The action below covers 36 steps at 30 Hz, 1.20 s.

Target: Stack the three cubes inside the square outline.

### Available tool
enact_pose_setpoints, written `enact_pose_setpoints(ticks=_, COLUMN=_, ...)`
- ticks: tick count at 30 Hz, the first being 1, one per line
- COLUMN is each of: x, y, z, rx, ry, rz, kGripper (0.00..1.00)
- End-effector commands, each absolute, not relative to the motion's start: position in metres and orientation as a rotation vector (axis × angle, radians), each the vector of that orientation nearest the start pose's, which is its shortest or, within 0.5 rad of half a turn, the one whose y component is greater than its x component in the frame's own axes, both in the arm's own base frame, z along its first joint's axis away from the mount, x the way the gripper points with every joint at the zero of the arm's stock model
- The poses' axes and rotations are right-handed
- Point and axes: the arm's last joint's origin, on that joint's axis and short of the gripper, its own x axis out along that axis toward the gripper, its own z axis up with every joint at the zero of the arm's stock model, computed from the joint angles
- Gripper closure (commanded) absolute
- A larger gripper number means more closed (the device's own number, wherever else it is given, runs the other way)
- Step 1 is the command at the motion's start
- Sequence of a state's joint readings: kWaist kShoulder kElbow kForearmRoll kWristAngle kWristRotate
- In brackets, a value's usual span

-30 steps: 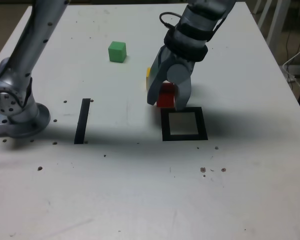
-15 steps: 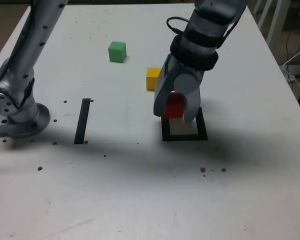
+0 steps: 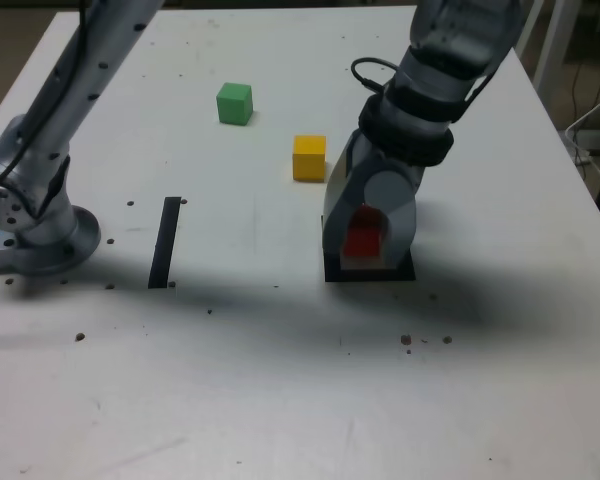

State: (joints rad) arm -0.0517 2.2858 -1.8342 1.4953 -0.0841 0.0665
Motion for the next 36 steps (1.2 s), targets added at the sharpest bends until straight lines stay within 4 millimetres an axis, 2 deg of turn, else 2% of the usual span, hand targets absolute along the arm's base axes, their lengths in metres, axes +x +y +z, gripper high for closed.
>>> enact_pose_setpoints(ticks=1, x=0.409, y=-0.029, z=0.21, rx=0.011, ry=1.944, rz=-0.159, kGripper=0.7)
enact_pose_setpoints(ticks=5, x=0.411, y=-0.03, z=0.206, rx=0.011, ry=1.947, rz=-0.161, kGripper=0.67)
enact_pose_setpoints(ticks=11, x=0.411, y=-0.03, z=0.206, rx=0.021, ry=1.941, rz=-0.159, kGripper=0.22)
enact_pose_setpoints(ticks=13, x=0.411, y=-0.03, z=0.207, rx=0.023, ry=1.938, rz=-0.159, kGripper=0.15)
enact_pose_setpoints(ticks=20, x=0.408, y=-0.03, z=0.21, rx=0.028, ry=1.935, rz=-0.156, kGripper=0.11)
enact_pose_setpoints(ticks=24, x=0.406, y=-0.029, z=0.215, rx=0.04, ry=1.925, rz=-0.142, kGripper=0.05)
enact_pose_setpoints(ticks=29, x=0.397, y=-0.02, z=0.237, rx=0.071, ry=1.889, rz=-0.094, kGripper=0.01)
enact_pose_setpoints(ticks=36, x=0.375, y=0.012, z=0.271, rx=0.095, ry=1.878, rz=-0.023, kGripper=0.01)
